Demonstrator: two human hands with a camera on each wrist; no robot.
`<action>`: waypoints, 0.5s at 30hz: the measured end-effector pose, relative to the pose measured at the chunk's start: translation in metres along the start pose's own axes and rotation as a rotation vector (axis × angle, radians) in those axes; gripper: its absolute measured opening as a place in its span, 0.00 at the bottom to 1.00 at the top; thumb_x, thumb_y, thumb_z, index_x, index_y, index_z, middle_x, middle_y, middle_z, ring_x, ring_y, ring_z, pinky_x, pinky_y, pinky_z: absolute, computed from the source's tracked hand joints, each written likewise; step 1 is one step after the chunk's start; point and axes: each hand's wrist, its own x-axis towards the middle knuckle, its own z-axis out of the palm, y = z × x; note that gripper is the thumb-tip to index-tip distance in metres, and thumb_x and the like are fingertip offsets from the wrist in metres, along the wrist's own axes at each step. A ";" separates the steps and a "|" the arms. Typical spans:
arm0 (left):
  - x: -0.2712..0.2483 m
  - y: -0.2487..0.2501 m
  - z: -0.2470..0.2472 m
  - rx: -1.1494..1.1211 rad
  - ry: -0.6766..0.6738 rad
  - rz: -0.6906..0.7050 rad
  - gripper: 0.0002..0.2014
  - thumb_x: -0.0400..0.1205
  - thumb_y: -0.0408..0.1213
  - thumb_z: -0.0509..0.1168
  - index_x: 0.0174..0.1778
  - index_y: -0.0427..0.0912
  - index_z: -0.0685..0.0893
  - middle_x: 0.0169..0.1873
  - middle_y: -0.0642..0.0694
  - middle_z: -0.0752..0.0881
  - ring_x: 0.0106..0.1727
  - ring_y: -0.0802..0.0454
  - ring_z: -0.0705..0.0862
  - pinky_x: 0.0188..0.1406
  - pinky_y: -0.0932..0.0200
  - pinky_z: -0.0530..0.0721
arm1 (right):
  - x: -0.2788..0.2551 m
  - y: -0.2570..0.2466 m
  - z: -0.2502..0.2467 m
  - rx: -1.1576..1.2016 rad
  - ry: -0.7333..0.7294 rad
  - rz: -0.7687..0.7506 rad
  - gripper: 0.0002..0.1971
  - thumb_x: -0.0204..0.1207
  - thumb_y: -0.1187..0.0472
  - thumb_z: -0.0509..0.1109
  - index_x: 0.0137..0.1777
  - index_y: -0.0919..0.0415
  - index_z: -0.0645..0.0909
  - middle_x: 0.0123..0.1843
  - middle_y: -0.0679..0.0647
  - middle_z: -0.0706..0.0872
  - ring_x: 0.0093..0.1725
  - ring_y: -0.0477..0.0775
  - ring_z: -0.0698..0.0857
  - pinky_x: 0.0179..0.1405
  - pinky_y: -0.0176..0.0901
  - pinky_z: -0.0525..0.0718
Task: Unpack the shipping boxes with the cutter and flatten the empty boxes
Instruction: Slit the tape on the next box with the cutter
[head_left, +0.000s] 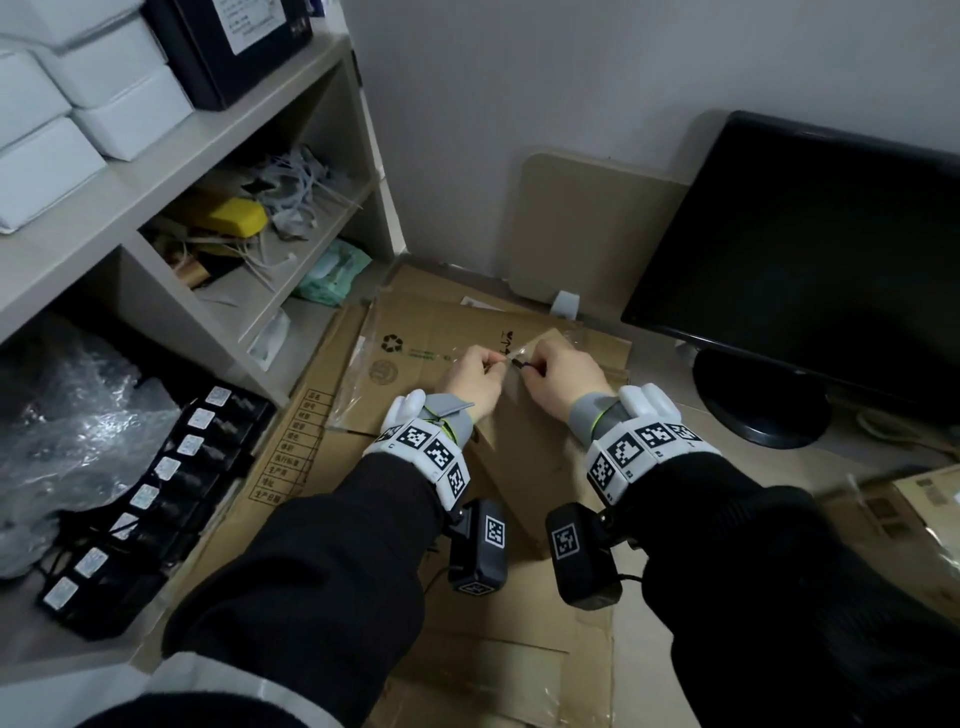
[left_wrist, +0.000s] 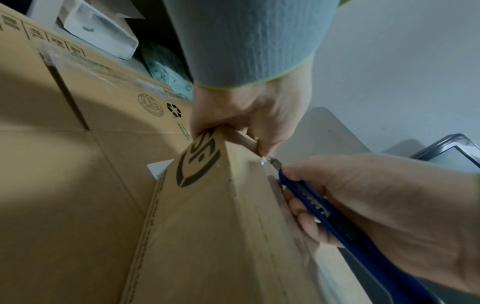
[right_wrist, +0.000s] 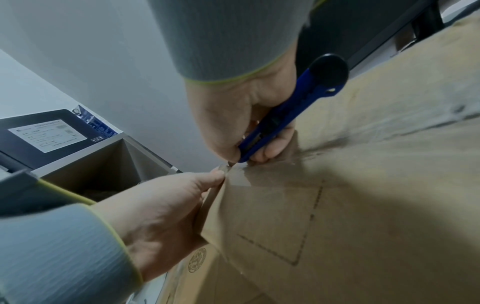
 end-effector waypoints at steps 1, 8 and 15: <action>0.000 0.000 0.000 0.009 0.008 0.004 0.08 0.86 0.40 0.58 0.58 0.46 0.80 0.59 0.45 0.84 0.60 0.44 0.81 0.56 0.55 0.77 | 0.001 -0.002 0.000 -0.012 -0.004 0.011 0.08 0.82 0.56 0.60 0.51 0.59 0.78 0.53 0.60 0.85 0.53 0.62 0.82 0.44 0.42 0.76; -0.003 0.001 0.000 0.017 0.022 0.006 0.10 0.87 0.40 0.57 0.60 0.44 0.80 0.59 0.43 0.83 0.60 0.42 0.80 0.57 0.52 0.77 | -0.004 -0.010 -0.005 -0.083 -0.063 0.033 0.07 0.82 0.58 0.60 0.49 0.58 0.78 0.53 0.60 0.84 0.49 0.60 0.81 0.46 0.45 0.78; -0.005 0.001 0.000 0.056 0.031 0.020 0.09 0.87 0.41 0.56 0.58 0.44 0.78 0.57 0.43 0.83 0.58 0.40 0.81 0.56 0.50 0.79 | -0.001 -0.014 -0.010 -0.249 -0.160 0.043 0.11 0.82 0.62 0.61 0.61 0.62 0.79 0.50 0.58 0.81 0.45 0.55 0.77 0.37 0.41 0.73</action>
